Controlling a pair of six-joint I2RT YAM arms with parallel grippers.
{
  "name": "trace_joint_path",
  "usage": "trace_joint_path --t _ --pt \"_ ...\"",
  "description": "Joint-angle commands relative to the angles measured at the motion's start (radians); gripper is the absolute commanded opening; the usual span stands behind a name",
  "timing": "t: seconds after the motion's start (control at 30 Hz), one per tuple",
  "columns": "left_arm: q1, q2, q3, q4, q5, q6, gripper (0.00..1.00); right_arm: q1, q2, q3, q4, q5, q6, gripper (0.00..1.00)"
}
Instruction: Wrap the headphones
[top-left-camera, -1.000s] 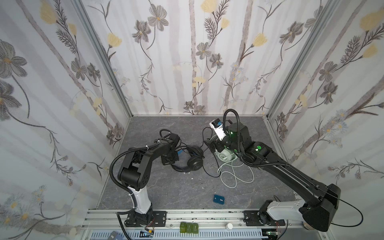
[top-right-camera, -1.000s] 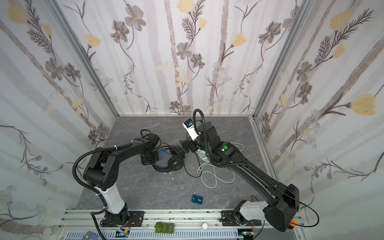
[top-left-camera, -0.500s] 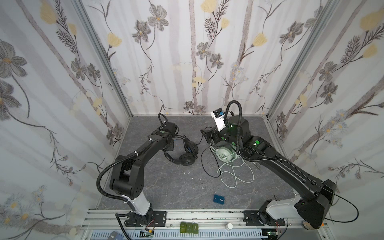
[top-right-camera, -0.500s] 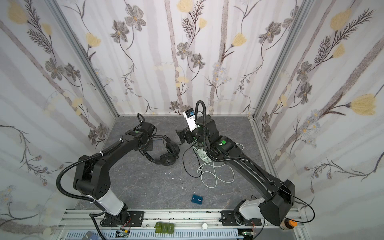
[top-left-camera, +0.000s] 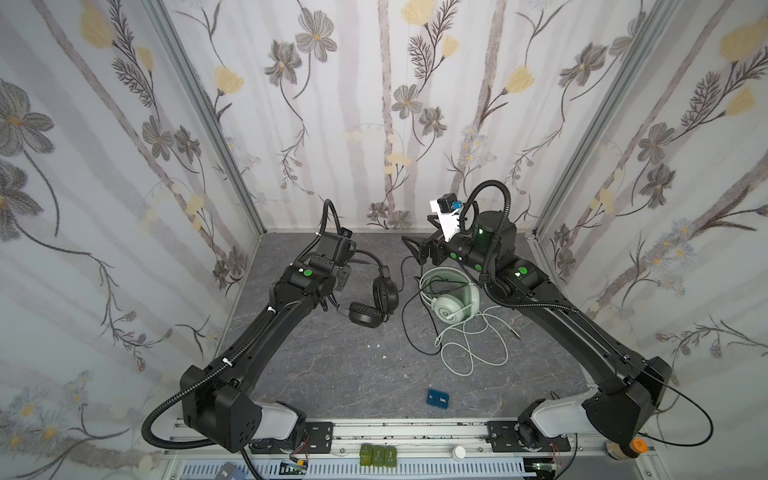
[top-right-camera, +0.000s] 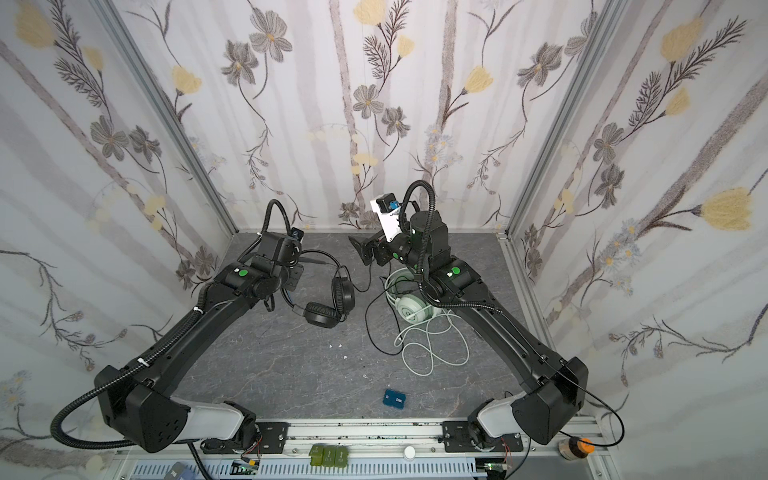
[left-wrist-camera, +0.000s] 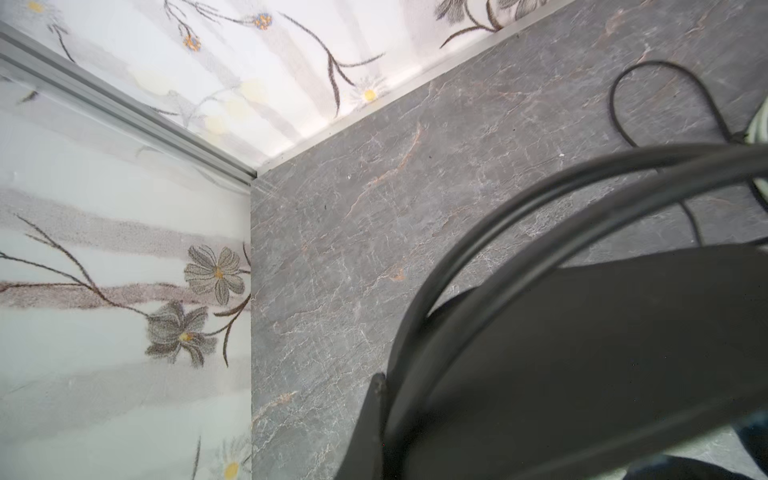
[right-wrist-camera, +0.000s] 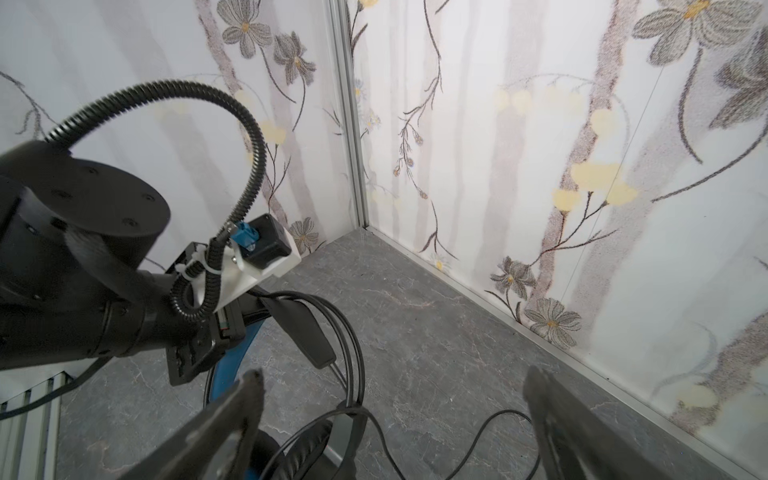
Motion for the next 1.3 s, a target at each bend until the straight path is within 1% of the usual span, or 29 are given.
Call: trace_joint_path --t 0.0,0.07,0.13,0.17,0.23,0.3,0.43,0.5,0.57,0.6,0.73,0.83,0.93,1.03,1.2,1.27 --pt "-0.001 0.006 0.054 0.001 0.149 -0.026 0.00 -0.006 -0.044 -0.087 0.082 -0.063 0.010 0.97" --pt "-0.001 -0.003 0.069 -0.030 0.233 -0.102 0.00 -0.018 -0.085 -0.163 0.128 -0.085 0.029 0.98" --pt "-0.003 -0.028 0.043 -0.025 0.357 -0.180 0.00 -0.035 -0.114 -0.198 0.118 -0.088 0.030 0.98" --pt "-0.003 -0.038 0.030 -0.021 0.386 -0.210 0.00 -0.046 -0.126 -0.208 0.113 -0.089 0.030 0.98" --pt "-0.003 -0.063 0.010 -0.024 0.416 -0.262 0.00 -0.071 -0.163 -0.244 0.114 -0.092 0.029 0.98" --pt "-0.002 -0.082 0.017 -0.046 0.428 -0.277 0.00 -0.095 -0.204 -0.285 0.123 -0.091 0.031 0.98" --pt "0.005 -0.090 0.087 -0.116 0.461 -0.281 0.00 -0.143 -0.297 -0.376 0.130 -0.088 0.040 0.98" --pt "0.005 -0.085 0.143 -0.139 0.480 -0.277 0.00 -0.144 -0.333 -0.415 0.106 -0.066 0.002 0.98" --pt "0.004 -0.083 0.175 -0.149 0.501 -0.266 0.00 -0.147 -0.357 -0.466 0.100 -0.037 -0.011 0.98" --pt "0.006 -0.079 0.192 -0.154 0.519 -0.265 0.00 -0.150 -0.363 -0.488 0.105 -0.041 -0.013 0.99" --pt "0.006 -0.038 0.299 -0.216 0.603 -0.257 0.00 -0.160 -0.356 -0.538 0.129 -0.076 -0.013 0.99" --pt "0.006 -0.029 0.351 -0.226 0.660 -0.280 0.00 -0.163 -0.349 -0.574 0.187 -0.094 0.015 0.99" --pt "0.006 -0.038 0.372 -0.211 0.682 -0.325 0.00 -0.164 -0.333 -0.594 0.254 -0.131 0.052 0.99" --pt "0.006 -0.057 0.384 -0.181 0.698 -0.365 0.00 -0.164 -0.302 -0.606 0.353 -0.161 0.114 0.99" --pt "0.004 -0.072 0.391 -0.131 0.716 -0.419 0.00 -0.164 -0.204 -0.581 0.499 -0.218 0.181 1.00" --pt "0.001 -0.070 0.399 -0.111 0.717 -0.437 0.00 -0.164 -0.153 -0.556 0.548 -0.274 0.194 1.00"
